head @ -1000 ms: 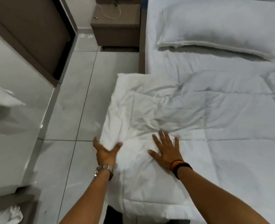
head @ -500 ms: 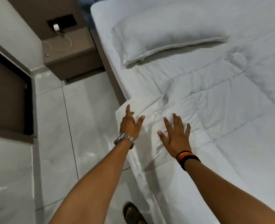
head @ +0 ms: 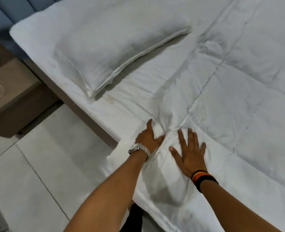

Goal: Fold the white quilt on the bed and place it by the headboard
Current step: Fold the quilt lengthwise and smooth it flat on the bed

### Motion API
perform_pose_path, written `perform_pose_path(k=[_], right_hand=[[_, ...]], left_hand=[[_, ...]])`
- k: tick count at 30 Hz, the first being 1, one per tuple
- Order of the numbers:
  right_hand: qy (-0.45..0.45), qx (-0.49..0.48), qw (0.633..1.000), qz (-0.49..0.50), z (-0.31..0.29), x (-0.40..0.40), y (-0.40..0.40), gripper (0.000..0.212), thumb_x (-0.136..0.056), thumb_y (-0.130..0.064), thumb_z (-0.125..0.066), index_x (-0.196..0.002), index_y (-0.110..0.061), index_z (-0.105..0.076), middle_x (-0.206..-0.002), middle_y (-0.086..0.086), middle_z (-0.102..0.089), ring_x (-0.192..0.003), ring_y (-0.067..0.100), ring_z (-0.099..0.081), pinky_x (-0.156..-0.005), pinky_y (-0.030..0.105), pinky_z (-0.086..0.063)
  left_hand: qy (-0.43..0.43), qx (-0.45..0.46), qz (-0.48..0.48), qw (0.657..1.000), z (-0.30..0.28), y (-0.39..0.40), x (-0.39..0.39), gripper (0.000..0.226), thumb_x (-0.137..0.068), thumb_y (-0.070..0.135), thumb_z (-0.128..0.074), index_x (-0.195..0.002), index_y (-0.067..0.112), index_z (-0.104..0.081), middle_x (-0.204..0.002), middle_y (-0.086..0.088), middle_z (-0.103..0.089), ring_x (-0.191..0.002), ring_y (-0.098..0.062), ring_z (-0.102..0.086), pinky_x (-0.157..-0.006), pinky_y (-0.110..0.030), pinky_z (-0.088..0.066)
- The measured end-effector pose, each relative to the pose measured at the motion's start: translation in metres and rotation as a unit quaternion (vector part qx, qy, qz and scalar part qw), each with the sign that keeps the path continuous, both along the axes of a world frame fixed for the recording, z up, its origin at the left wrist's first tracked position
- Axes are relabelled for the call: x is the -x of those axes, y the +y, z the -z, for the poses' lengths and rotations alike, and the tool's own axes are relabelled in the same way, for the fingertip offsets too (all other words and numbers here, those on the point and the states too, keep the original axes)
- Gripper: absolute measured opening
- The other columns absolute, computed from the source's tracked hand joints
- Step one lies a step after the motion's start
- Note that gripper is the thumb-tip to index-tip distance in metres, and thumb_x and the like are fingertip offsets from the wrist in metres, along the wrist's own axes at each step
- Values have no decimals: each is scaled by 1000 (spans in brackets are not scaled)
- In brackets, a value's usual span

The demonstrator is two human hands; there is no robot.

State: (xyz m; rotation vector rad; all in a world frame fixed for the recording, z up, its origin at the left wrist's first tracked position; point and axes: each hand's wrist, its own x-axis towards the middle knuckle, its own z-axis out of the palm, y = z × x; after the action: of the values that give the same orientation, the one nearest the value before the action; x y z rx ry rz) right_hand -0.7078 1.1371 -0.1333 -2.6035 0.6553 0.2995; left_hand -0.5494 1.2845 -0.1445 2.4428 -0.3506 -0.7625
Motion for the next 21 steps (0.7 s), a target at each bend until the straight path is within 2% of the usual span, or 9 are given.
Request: perform_pose_path(k=[3,7,9,10,12,14,16,18,21], right_hand=[[37,15,999,32,-5,-15,17,80,-96,-80,-8,-162,-45,19,-176,3,18,-162,25,16,-125,66,5],[-39,-1,997,62,-21,-21,33,76,-99,-79,-16,-163,-49,12,-175,-6,16,-162,18,15,-125,57,15],[10,15,999,35,-19,-16,47,76,-98,-79,-9,-162,-47,16,-173,-9,23,-161,17,18,-125,58,14],[61,26,998,14,-13,-9,56,77,-95,-80,-2,-160,-46,21,-171,-8,29,-161,18,20,-125,61,12],[106,30,994,17,-2,1,69,79,-90,-79,6,-157,-44,28,-169,-4,34,-160,21,24,-125,62,10],[100,23,994,41,0,1,73,79,-90,-79,4,-157,-44,27,-170,-3,30,-160,22,24,-125,61,12],[93,20,994,48,-5,9,79,80,-91,-79,3,-160,-44,21,-172,-4,25,-160,21,22,-126,59,13],[81,24,992,92,-9,36,89,80,-94,-76,-1,-165,-41,12,-175,-2,18,-162,21,17,-127,56,12],[65,32,978,194,-12,95,98,74,-103,-69,-19,-168,-38,-1,-177,2,8,-163,23,9,-128,57,6]], left_hand=[[44,52,-29,997,-7,17,-10,103,-79,64,-77,-159,33,-21,-124,-1,-71,-105,-26,-70,-82,-30,-52],[-38,152,-158,975,-37,87,-33,81,-66,81,-77,-135,59,-42,-88,24,-63,-73,8,-58,-58,-5,-43],[-52,136,-179,973,-37,123,-31,87,-61,89,-73,-135,56,-42,-87,18,-67,-73,3,-63,-53,-16,-47],[-38,112,-177,977,-33,134,-25,92,-61,89,-74,-138,51,-42,-96,11,-70,-81,-11,-69,-56,-24,-48],[9,93,-168,981,-20,143,-20,104,-60,83,-78,-145,37,-39,-117,0,-68,-102,-29,-70,-63,-25,-47],[66,127,-178,974,-10,140,-24,111,-62,71,-85,-152,32,-33,-139,-2,-59,-124,-32,-62,-83,-28,-52],[88,153,-162,971,-5,139,-27,116,-68,59,-89,-160,27,-25,-159,-4,-45,-140,-30,-50,-106,-33,-45],[87,162,-138,973,-6,143,-23,116,-72,54,-88,-161,25,-21,-164,-3,-39,-142,-28,-48,-107,-32,-42],[38,129,-118,984,-13,146,-14,108,-81,53,-83,-162,24,-16,-157,-15,-47,-135,-38,-54,-98,-38,-47]])
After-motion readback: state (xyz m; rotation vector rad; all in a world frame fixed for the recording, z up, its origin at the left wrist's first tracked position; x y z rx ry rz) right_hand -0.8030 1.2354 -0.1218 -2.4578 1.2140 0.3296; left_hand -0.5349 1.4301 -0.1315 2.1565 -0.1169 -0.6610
